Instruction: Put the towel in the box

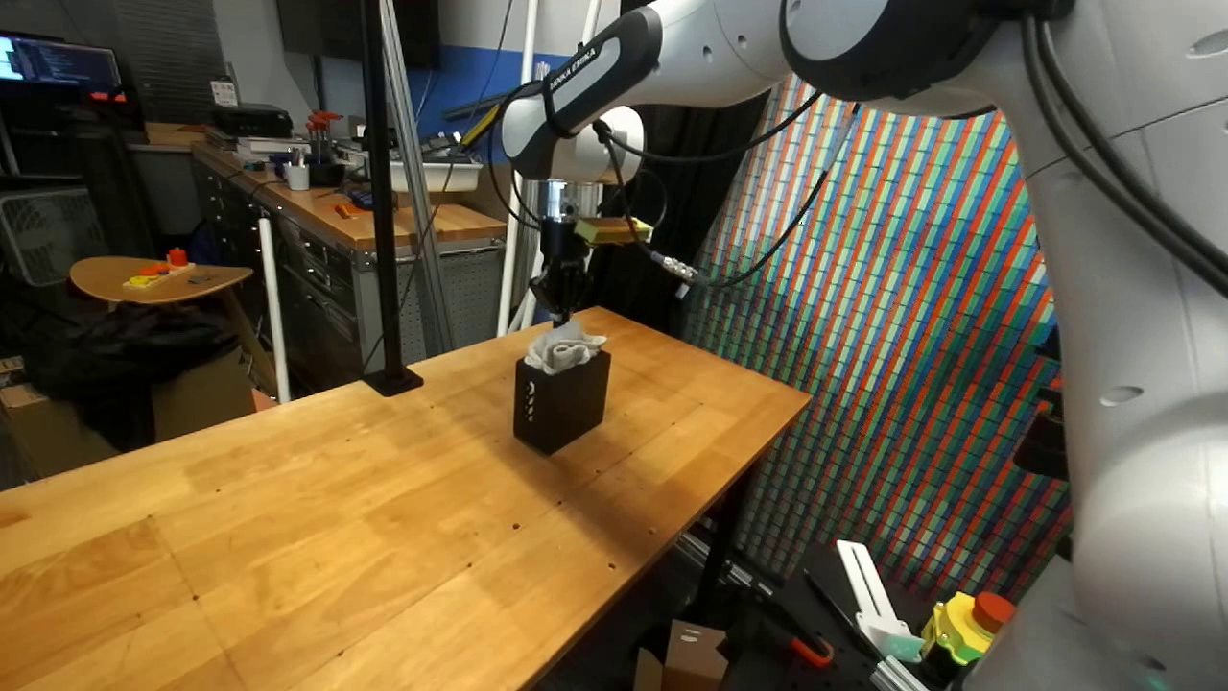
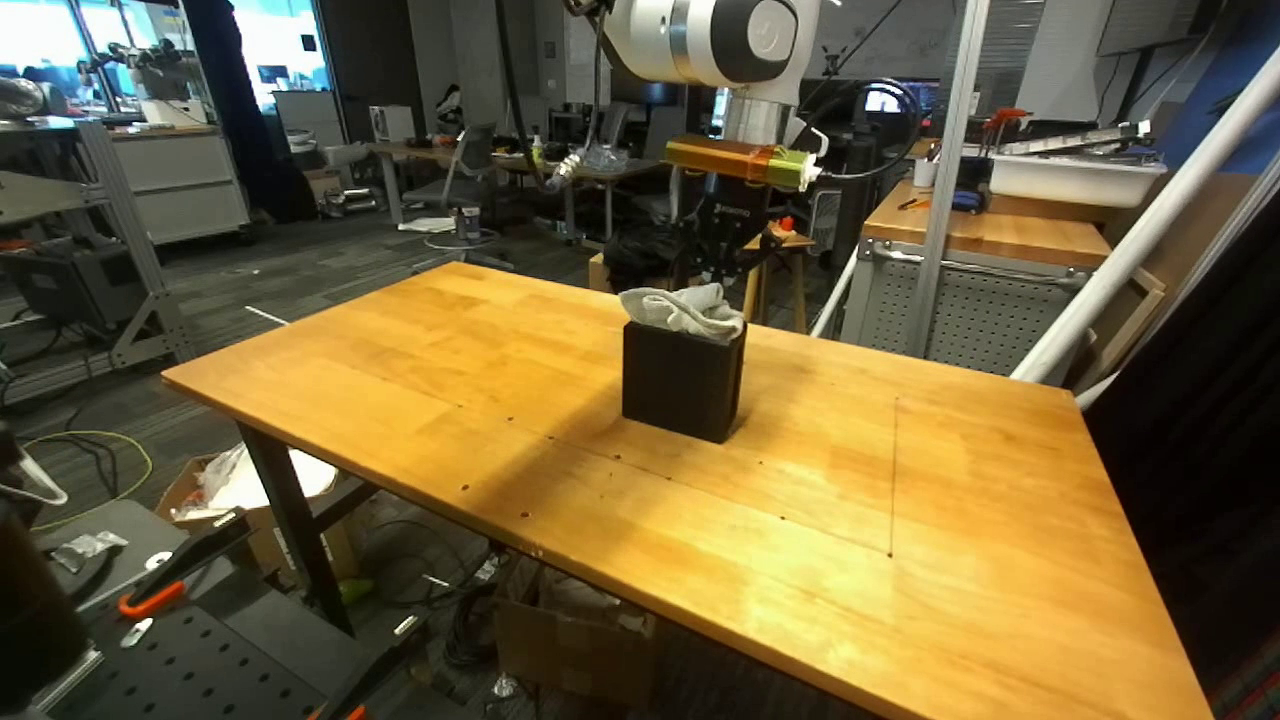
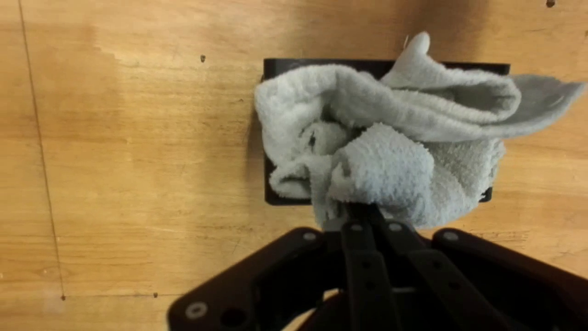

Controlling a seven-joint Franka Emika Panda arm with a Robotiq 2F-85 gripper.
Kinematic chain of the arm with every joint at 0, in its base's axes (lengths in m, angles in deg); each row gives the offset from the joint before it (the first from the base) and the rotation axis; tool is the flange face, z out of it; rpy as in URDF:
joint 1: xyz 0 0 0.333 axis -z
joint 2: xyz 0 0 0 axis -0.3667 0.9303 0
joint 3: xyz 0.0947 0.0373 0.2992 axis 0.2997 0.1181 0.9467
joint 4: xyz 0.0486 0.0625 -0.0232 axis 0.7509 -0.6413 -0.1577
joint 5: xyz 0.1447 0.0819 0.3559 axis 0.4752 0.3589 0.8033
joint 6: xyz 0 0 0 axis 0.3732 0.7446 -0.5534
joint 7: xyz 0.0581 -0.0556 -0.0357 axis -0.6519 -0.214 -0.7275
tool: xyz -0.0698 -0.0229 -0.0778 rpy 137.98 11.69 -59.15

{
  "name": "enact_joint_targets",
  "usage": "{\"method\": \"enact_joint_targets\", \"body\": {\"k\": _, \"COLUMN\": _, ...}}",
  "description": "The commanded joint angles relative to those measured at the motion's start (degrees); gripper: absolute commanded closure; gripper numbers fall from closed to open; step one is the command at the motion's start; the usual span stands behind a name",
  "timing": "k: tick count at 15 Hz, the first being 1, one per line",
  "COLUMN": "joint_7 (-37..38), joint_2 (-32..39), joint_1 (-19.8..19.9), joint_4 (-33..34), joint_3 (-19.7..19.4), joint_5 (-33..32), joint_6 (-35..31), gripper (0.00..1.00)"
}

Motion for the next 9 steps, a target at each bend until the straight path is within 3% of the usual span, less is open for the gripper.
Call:
{"method": "enact_joint_targets", "body": {"k": 1, "joint_7": 1.93, "joint_2": -9.16, "joint_1": -0.73, "joint_4": -11.37, "joint_3": -0.8, "joint_5": -0.59, "joint_6": -2.65, "gripper": 0.99}}
{"method": "enact_joint_targets", "body": {"k": 9, "joint_7": 4.08, "joint_2": -17.86, "joint_1": -1.92, "joint_4": -25.25, "joint_3": -0.92, "joint_5": -0.12, "joint_6": -5.52, "gripper": 0.99}}
